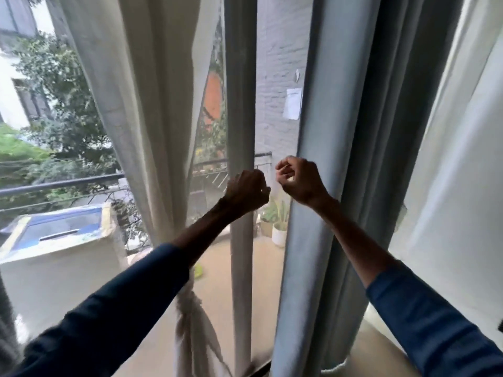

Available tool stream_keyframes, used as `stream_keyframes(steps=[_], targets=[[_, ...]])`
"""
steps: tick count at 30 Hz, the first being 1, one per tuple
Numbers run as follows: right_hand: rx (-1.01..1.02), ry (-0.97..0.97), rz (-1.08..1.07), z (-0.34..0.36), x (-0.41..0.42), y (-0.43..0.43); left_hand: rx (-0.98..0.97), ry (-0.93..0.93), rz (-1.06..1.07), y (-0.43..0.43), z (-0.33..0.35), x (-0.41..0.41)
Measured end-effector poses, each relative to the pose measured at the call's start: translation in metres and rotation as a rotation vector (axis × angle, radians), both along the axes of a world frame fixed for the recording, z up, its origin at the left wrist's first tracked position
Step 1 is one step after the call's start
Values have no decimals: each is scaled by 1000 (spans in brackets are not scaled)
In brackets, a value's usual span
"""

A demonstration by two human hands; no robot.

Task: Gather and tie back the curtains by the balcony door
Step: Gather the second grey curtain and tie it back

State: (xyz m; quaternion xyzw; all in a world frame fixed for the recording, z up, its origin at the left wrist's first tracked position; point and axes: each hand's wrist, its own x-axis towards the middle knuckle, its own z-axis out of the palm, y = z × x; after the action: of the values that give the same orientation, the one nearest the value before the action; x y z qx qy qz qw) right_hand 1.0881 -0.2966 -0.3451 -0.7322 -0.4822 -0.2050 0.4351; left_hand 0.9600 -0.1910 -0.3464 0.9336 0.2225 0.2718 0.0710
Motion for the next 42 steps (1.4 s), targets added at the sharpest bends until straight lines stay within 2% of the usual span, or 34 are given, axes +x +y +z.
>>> stream_keyframes(steps=[9,14,18,27,32,36,42], targets=[[263,-262,41,129,91,-57,96,-382,-101,-49,119,104],[429,-305,22,192,140,-91,146,-671,-142,-77,190,158],[475,-320,7,238,181,-106,182,-794,-116,-86,239,189],[395,-240,-30,330,242,-91,279,-794,-29,-72,339,233],[399,-110,-4,376,246,-67,342,-538,-98,-59,370,246],[383,-44,-12,414,242,-46,187,-445,-220,-41,384,261],[471,-25,-90,444,254,-21,-443,-485,-702,-21,397,301]])
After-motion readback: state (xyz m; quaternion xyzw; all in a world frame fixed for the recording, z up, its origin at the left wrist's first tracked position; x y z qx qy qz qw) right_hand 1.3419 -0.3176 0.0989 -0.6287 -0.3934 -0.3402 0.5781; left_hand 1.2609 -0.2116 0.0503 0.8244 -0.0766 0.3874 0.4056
